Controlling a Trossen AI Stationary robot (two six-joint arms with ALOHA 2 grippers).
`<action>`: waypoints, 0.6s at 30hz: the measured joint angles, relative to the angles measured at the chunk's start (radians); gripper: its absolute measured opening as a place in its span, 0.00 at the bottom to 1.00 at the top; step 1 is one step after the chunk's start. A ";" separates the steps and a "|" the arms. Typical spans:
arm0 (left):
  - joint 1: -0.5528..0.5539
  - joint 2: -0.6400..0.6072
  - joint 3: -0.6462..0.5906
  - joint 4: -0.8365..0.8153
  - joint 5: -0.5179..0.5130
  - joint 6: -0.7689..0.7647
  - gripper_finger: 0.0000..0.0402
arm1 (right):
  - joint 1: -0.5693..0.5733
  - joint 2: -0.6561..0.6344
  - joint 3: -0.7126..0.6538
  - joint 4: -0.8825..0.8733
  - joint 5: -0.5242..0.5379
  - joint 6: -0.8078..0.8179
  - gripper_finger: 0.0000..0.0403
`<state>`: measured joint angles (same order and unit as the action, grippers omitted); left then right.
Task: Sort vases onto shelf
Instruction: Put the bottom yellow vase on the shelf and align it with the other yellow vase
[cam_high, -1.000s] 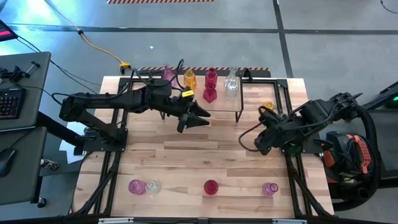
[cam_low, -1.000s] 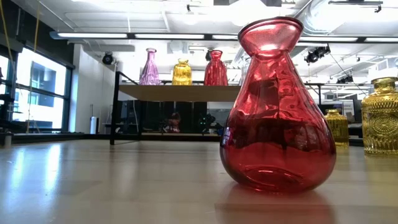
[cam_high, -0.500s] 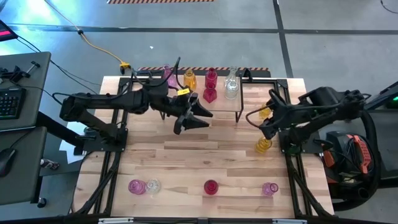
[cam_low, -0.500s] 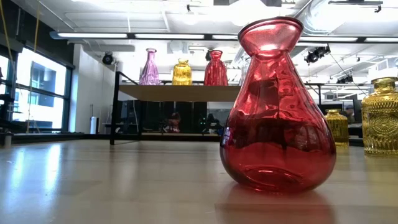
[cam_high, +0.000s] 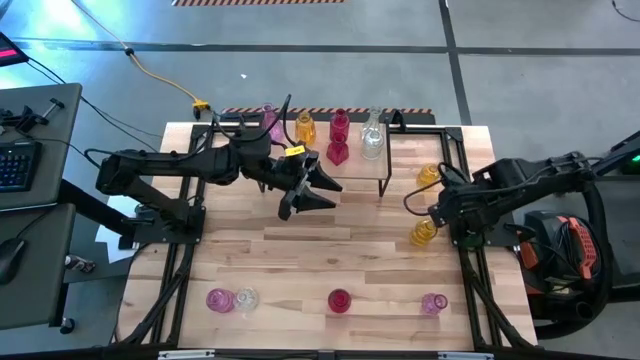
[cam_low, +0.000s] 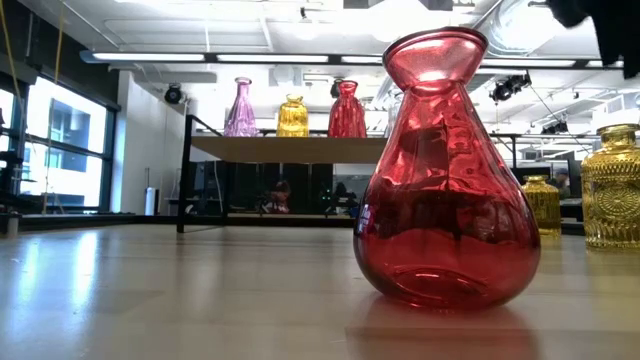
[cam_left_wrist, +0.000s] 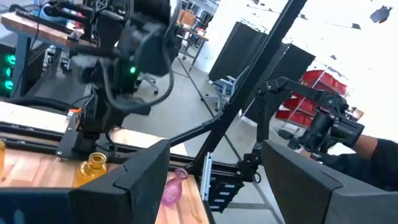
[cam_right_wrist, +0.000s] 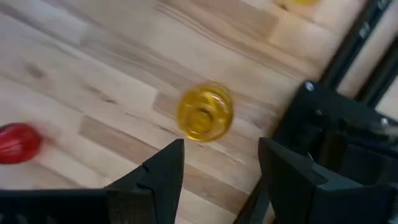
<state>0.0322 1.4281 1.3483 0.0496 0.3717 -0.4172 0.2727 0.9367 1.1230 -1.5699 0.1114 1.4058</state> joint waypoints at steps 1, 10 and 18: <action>0.000 0.000 0.000 -0.002 0.000 0.008 0.61 | 0.000 -0.006 -0.023 0.007 -0.012 0.010 0.46; 0.000 0.015 0.000 -0.050 -0.011 0.070 0.61 | 0.001 -0.007 -0.180 0.146 -0.064 0.017 0.46; -0.001 0.064 0.001 -0.049 -0.012 0.051 0.61 | 0.001 -0.006 -0.237 0.196 -0.062 0.034 0.46</action>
<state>0.0311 1.4920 1.3491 0.0003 0.3599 -0.3664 0.2733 0.9302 0.8856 -1.3735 0.0498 1.4399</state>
